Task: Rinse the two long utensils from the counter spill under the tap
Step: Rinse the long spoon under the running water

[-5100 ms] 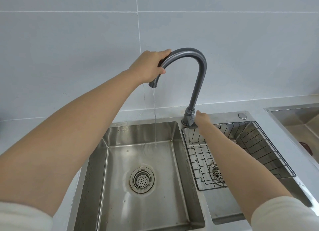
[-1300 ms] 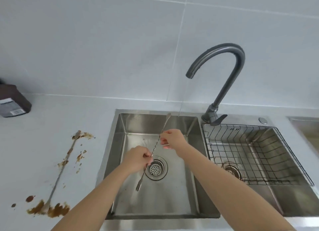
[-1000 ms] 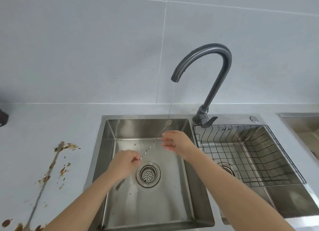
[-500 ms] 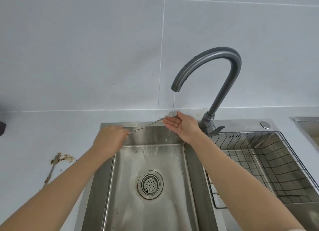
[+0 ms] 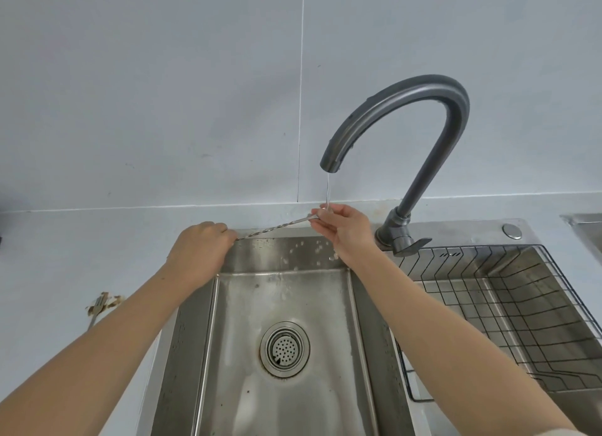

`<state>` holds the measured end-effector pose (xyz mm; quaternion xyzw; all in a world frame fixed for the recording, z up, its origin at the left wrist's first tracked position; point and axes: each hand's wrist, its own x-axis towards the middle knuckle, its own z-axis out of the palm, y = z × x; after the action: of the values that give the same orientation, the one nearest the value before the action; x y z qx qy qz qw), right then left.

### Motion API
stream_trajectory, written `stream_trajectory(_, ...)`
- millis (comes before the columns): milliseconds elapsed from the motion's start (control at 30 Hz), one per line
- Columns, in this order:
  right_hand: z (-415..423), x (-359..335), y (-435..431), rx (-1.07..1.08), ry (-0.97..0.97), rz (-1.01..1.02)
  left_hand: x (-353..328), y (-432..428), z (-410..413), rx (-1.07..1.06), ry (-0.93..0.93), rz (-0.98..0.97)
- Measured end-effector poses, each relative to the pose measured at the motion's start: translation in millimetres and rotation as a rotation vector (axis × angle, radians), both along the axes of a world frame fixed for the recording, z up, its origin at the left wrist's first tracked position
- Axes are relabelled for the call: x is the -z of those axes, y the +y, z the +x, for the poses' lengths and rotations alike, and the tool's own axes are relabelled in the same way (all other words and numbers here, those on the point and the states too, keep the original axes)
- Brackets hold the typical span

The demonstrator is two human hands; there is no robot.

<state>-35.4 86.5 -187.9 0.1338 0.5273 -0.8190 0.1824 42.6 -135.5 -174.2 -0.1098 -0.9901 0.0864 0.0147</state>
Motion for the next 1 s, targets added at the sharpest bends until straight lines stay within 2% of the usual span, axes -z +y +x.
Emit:
stream_trajectory(167, 4.2, 0.1, -7.6, -0.06, -0.014, 0.139, 2.7, -4.4, -1.2, 0.012, 0.034, -0.007)
stream_trajectory(233, 6.5, -0.2, -9.7, -0.08, -0.028, 0.129, 3.8, -3.4, -0.6, 0.032, 0.039, -0.02)
stream_trajectory(300, 7.3, -1.9, -10.0, -0.067, -0.013, 0.036, 6.1, -1.7, 0.3, 0.044, 0.048, -0.025)
stream_trajectory(400, 7.9, -6.1, -7.5, 0.019, -0.001, -0.212, 9.7, 0.8, 1.1, 0.055, 0.055, -0.001)
stream_trajectory(467, 8.6, -7.8, -6.5, 0.07, -0.011, -0.263, 10.6, 1.5, 0.2, 0.062, 0.073, 0.012)
stream_trajectory(700, 9.3, -12.3, -10.0, 0.06, -0.025, 0.032, 6.8, -0.5, -1.6, 0.061, 0.087, -0.005)
stream_trajectory(900, 12.7, -11.9, -9.4, 0.01, 0.037, -0.144, 4.1, 6.4, -3.4, 0.039, 0.132, 0.017)
stream_trajectory(1000, 14.1, -9.9, -11.6, 0.055, -0.007, -0.12, 1.5, 9.1, -5.6, 0.027, 0.194, 0.043)
